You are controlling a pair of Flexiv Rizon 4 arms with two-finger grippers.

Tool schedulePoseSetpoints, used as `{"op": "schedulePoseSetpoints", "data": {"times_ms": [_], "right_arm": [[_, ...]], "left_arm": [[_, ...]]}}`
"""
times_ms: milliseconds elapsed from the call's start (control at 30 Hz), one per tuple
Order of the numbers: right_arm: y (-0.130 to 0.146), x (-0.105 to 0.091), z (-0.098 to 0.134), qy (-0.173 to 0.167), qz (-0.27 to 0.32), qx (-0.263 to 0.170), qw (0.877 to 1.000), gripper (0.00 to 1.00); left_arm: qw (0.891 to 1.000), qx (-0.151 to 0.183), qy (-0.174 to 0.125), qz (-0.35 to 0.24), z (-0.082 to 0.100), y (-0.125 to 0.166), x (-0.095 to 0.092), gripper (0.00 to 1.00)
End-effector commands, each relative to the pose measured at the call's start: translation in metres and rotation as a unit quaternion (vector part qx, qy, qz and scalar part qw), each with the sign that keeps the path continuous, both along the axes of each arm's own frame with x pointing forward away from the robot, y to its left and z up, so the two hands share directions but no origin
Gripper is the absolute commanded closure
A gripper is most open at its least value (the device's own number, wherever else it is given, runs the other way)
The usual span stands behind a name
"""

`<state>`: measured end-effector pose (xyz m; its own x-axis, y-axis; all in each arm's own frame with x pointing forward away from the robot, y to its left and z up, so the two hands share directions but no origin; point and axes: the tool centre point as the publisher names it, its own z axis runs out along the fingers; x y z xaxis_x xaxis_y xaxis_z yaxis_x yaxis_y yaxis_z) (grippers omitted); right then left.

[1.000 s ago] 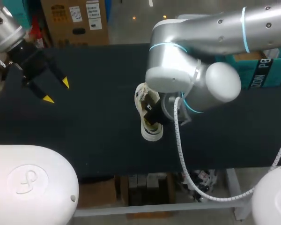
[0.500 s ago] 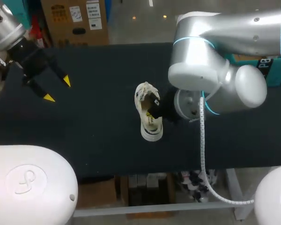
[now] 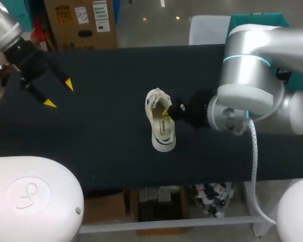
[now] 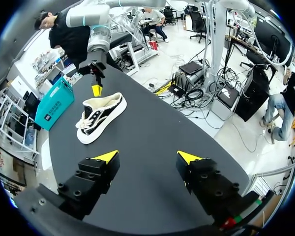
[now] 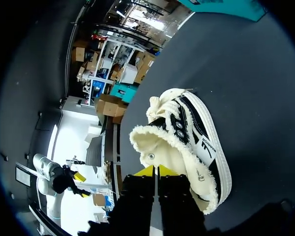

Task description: Open the shoe tongue, take the insole out of the shoe, put the insole back into the shoe, and pack the shoe into the shoebox

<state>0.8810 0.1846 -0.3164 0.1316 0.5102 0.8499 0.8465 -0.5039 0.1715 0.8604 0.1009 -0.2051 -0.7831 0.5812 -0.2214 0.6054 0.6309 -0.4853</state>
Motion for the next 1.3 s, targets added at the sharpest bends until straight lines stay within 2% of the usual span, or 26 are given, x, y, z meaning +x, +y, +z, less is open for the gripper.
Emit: {"op": "schedulePoseSetpoints", "data": {"times_ms": [33, 133, 300, 367, 400, 533, 567, 600, 667, 767, 1000, 1133, 1200, 1300], "right_arm": [[-0.012, 0.007, 0.012, 0.073, 0.156, 0.052, 0.984, 0.92], [-0.01, 0.011, 0.019, 0.083, 0.175, 0.044, 0.98, 0.93], [-0.009, 0.015, 0.029, 0.075, 0.234, 0.05, 0.968, 0.99], [-0.008, 0.018, 0.033, 0.089, 0.256, 0.043, 0.962, 1.0], [-0.007, 0.02, 0.034, 0.11, 0.265, 0.034, 0.957, 1.0], [-0.006, 0.028, 0.039, 0.15, 0.29, 0.015, 0.945, 0.99], [-0.006, 0.03, 0.04, 0.162, 0.306, 0.015, 0.938, 0.99], [-0.007, 0.032, 0.041, 0.162, 0.31, 0.014, 0.937, 1.0], [-0.009, 0.034, 0.043, 0.169, 0.333, 0.023, 0.927, 1.0], [-0.014, 0.037, 0.043, 0.17, 0.352, 0.037, 0.92, 1.0], [-0.027, 0.046, 0.036, 0.174, 0.42, 0.095, 0.886, 1.0], [-0.032, 0.053, 0.033, 0.198, 0.433, 0.106, 0.873, 1.0], [-0.037, 0.057, 0.033, 0.209, 0.432, 0.109, 0.87, 1.0], [-0.043, 0.062, 0.035, 0.235, 0.409, 0.103, 0.875, 1.0]], "left_arm": [[1.0, -0.002, -0.002, 0.002, 0.001, 0.001, -0.002, 0.23], [1.0, -0.003, -0.003, 0.002, 0.001, 0.002, -0.002, 0.23], [1.0, -0.007, -0.004, 0.003, 0.001, 0.004, -0.001, 0.23], [1.0, -0.009, -0.005, 0.004, 0.001, 0.005, -0.001, 0.23], [1.0, -0.009, -0.005, 0.004, 0.001, 0.005, -0.001, 0.22], [1.0, -0.012, -0.006, 0.005, 0.001, 0.006, -0.001, 0.22], [1.0, -0.012, -0.006, 0.005, 0.001, 0.006, -0.001, 0.22], [1.0, -0.013, -0.007, 0.005, 0.001, 0.006, -0.001, 0.23], [1.0, -0.014, -0.007, 0.006, 0.001, 0.007, -0.002, 0.22], [1.0, -0.014, -0.006, 0.008, 0.0, 0.008, -0.003, 0.22], [1.0, -0.01, -0.005, 0.013, 0.0, 0.009, -0.004, 0.23], [1.0, -0.007, -0.005, 0.017, 0.001, 0.01, -0.005, 0.23], [1.0, -0.006, -0.004, 0.019, 0.001, 0.01, -0.007, 0.23], [1.0, -0.005, -0.004, 0.021, 0.001, 0.01, -0.008, 0.22]]}}
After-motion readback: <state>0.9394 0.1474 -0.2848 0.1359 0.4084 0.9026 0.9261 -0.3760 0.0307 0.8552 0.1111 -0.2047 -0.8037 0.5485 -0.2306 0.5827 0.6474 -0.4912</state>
